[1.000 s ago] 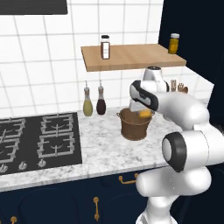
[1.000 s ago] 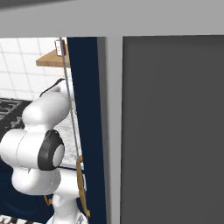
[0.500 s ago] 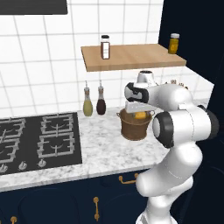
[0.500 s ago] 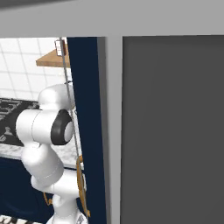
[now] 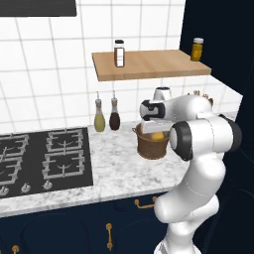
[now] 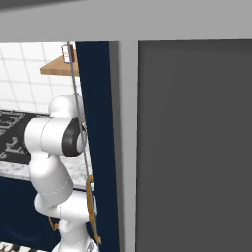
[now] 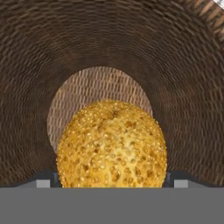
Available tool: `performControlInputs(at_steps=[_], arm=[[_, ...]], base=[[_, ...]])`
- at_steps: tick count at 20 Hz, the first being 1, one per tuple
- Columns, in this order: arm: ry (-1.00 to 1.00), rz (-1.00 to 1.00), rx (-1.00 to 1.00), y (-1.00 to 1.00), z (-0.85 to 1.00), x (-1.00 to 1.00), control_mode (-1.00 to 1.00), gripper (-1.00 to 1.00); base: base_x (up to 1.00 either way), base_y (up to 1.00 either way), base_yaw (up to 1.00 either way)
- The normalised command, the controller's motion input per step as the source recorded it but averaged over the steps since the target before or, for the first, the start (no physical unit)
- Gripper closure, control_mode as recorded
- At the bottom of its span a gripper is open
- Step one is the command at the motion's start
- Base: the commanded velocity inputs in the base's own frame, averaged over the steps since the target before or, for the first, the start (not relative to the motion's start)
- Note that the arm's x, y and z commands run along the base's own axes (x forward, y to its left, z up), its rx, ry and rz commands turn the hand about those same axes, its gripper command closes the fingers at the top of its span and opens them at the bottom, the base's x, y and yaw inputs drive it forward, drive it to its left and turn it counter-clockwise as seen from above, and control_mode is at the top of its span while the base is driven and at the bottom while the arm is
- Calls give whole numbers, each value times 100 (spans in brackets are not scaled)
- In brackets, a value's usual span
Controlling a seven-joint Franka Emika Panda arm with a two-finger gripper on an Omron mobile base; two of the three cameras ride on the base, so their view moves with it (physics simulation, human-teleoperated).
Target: Open the cabinet, pick up the bread from the cabinet and place it in the basket. Then move the basket to the dining counter.
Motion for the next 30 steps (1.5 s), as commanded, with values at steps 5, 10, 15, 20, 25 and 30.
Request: performControlInputs(at_steps=[5,10,15,20,25,30], arm=[[0,0,0,7,-15,5,-100,100],[0,0,0,6,0,7,-100,100],[0,0,0,0,0,0,-100,-100],[0,0,0,0,0,0,-100,-100],[0,0,0,2,17,-1,-100,-100],[0,-3,0,0,32,-27,-100,-100]], base=[[0,0,0],[0,0,0],[0,0,0],[0,0,0],[0,0,0],[0,0,0]])
